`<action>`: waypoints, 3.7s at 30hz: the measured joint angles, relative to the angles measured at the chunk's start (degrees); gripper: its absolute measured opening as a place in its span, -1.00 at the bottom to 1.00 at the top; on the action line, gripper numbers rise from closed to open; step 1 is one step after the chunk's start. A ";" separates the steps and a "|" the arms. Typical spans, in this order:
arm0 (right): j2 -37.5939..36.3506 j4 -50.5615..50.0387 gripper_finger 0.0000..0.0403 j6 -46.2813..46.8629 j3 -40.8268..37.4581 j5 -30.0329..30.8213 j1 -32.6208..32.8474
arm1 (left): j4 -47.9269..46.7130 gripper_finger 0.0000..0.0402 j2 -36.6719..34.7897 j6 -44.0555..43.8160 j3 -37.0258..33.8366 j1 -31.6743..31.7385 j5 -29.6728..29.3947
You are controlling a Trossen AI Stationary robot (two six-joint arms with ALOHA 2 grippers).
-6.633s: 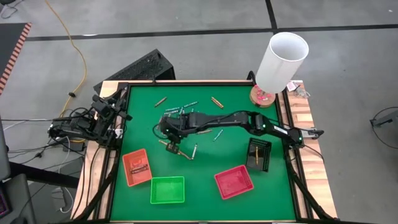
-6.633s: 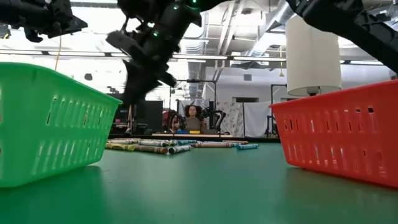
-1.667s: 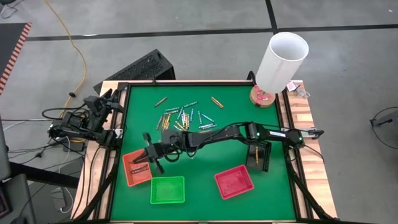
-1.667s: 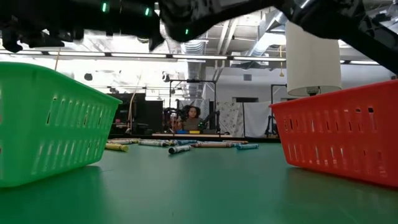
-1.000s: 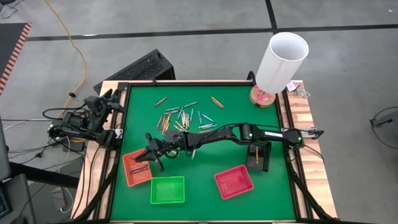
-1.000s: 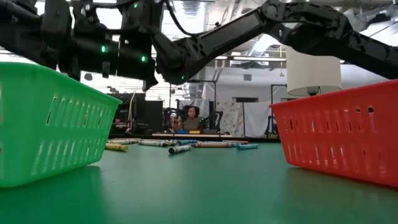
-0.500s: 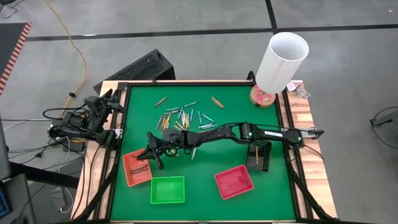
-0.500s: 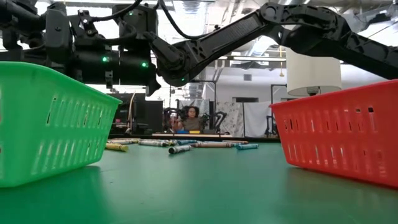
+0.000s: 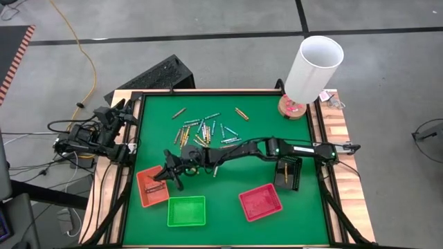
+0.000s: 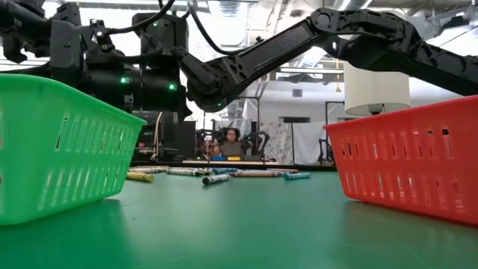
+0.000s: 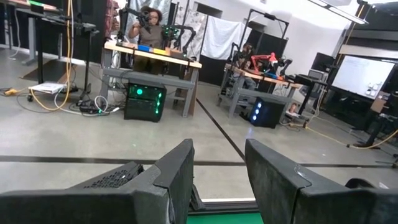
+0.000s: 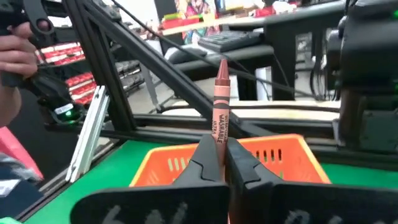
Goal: Sort crayons
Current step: Put the brown crayon into the orange bin
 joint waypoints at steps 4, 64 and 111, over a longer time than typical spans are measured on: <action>0.46 0.04 -1.00 0.18 0.06 0.32 0.10 | -0.04 -0.33 0.00 0.00 0.00 0.02 0.05; 0.47 -4.35 -0.69 -3.10 0.12 4.91 -0.17 | -0.15 -0.33 0.00 0.33 0.00 0.02 0.39; -10.42 -54.77 -0.69 8.54 5.62 36.69 -11.59 | -0.17 -0.33 0.00 0.46 0.00 0.02 0.56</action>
